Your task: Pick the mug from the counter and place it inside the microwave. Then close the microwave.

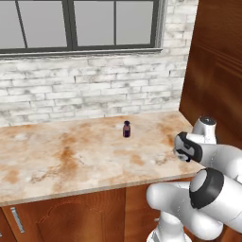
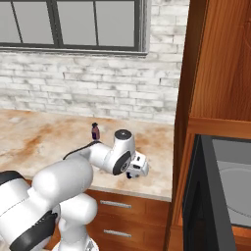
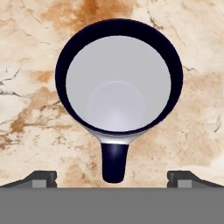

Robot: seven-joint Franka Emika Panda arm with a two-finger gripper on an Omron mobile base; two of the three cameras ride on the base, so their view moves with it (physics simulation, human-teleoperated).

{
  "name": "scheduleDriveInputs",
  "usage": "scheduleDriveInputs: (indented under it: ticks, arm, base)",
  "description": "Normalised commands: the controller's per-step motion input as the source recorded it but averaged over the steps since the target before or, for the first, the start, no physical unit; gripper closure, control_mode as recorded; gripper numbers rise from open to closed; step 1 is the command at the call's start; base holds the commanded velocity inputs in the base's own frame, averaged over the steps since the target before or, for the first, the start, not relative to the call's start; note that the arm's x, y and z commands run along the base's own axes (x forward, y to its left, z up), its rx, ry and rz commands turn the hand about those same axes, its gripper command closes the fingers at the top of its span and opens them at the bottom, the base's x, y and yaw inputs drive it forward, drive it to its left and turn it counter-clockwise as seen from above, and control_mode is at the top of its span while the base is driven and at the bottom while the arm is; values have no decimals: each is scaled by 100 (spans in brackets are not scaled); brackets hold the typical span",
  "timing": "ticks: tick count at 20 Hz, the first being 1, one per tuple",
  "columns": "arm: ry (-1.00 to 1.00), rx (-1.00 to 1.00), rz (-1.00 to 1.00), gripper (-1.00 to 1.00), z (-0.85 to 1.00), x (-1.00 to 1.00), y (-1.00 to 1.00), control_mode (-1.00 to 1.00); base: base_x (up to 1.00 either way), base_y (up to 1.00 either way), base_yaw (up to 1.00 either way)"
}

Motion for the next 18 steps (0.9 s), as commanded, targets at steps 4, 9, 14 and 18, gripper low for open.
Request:
scheduleDriveInputs:
  ticks: [4, 9, 14, 18]
  arm:
    - [0, 0, 0, -100, -11, 7, 0, -100]
    - [0, 0, 0, -100, -6, 6, 0, -100]
    - [0, 0, 0, -100, 0, 8, 0, -100]
    - [0, 0, 0, -100, 0, 10, -5, -100]
  base:
    - [0, 0, 0]
    - [0, 0, 0]
    - [0, 0, 0]
    - [0, 0, 0]
